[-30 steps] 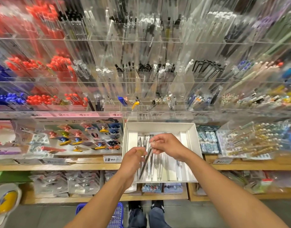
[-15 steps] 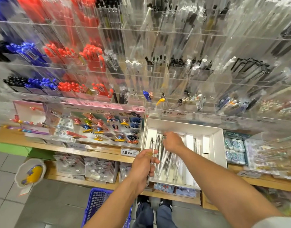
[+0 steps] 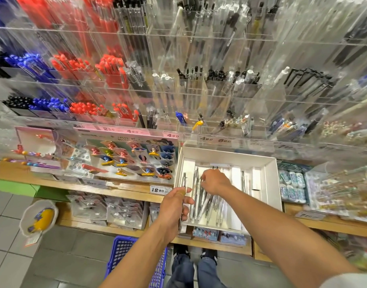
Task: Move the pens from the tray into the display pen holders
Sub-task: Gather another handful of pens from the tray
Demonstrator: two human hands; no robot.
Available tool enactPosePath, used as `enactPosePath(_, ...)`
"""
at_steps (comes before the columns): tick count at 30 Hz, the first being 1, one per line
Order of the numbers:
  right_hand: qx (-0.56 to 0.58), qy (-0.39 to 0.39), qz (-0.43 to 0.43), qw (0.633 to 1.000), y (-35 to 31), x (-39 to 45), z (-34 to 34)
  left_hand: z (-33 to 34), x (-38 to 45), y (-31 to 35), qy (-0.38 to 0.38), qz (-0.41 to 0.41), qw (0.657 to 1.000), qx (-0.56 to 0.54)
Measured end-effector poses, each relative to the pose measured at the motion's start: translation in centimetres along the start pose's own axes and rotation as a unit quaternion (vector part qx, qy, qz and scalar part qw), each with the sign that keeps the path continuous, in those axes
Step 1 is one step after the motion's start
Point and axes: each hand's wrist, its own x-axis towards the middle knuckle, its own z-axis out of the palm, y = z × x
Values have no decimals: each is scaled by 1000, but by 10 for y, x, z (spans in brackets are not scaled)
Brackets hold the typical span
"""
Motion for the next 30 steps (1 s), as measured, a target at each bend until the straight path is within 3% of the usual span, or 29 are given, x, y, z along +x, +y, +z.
enactPosePath(3, 15, -4, -3, 1000, 0, -2, 0, -2, 0, -2, 1, 3, 1000, -1)
enactPosePath(13, 288, 1, -26, 957, 14, -28, -17, -4, -6, -4, -4, 17, 1000, -5)
enactPosePath(17, 392, 45, -46, 918, 20, -44, -42, -6, -8, -5, -1, 19, 1000, 5)
enactPosePath(23, 528, -42, -119, 840, 10, -76, -75, 1, -7, 3, -16, 70, 996, 56)
enactPosePath(30, 583, -70, -131, 798, 0, -79, -75, 16, -6, 12, -97, 76, 987, 104)
